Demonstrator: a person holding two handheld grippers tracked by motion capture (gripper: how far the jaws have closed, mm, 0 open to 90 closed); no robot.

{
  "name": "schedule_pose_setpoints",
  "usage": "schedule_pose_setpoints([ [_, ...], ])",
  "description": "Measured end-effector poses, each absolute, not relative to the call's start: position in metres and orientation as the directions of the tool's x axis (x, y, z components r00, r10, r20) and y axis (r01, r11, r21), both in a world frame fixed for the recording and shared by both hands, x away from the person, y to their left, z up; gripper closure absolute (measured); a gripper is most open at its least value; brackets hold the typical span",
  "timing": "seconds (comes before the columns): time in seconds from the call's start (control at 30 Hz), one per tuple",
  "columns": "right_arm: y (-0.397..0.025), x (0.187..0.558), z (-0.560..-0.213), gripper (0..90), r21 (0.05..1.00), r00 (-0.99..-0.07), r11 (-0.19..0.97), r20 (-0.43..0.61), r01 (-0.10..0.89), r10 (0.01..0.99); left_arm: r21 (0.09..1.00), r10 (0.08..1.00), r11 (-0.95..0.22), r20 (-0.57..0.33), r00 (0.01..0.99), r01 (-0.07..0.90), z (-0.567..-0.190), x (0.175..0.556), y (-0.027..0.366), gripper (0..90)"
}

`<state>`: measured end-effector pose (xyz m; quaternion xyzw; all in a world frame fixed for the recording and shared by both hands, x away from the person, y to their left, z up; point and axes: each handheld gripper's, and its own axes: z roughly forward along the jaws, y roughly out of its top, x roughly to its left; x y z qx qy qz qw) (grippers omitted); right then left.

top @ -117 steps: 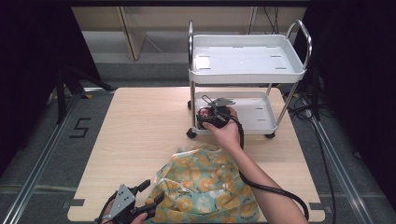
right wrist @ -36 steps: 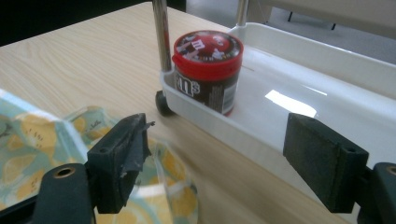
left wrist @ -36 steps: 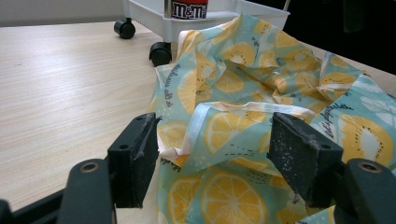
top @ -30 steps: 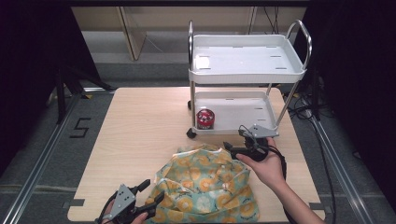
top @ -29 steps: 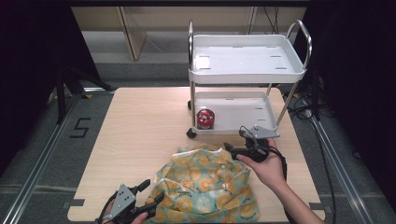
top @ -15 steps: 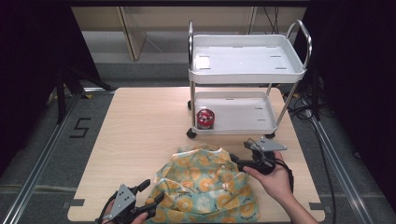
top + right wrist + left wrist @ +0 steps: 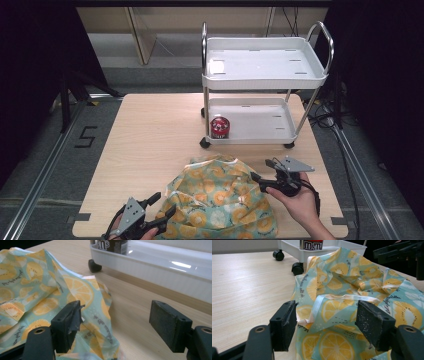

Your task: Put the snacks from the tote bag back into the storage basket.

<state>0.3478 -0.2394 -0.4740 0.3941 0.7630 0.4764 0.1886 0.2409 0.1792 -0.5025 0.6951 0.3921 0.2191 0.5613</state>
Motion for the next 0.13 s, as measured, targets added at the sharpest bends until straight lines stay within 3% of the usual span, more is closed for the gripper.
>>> schedule_pose_setpoints([
  [0.13, -0.2446, 0.3479, -0.4755, 26.9, 0.884, -0.623, 0.229, 0.087, 0.408, 0.777, 0.951, 0.793, -0.071, -0.129, 0.595, 0.301, -0.5024, 0.2413, 0.1799, 32.6],
])
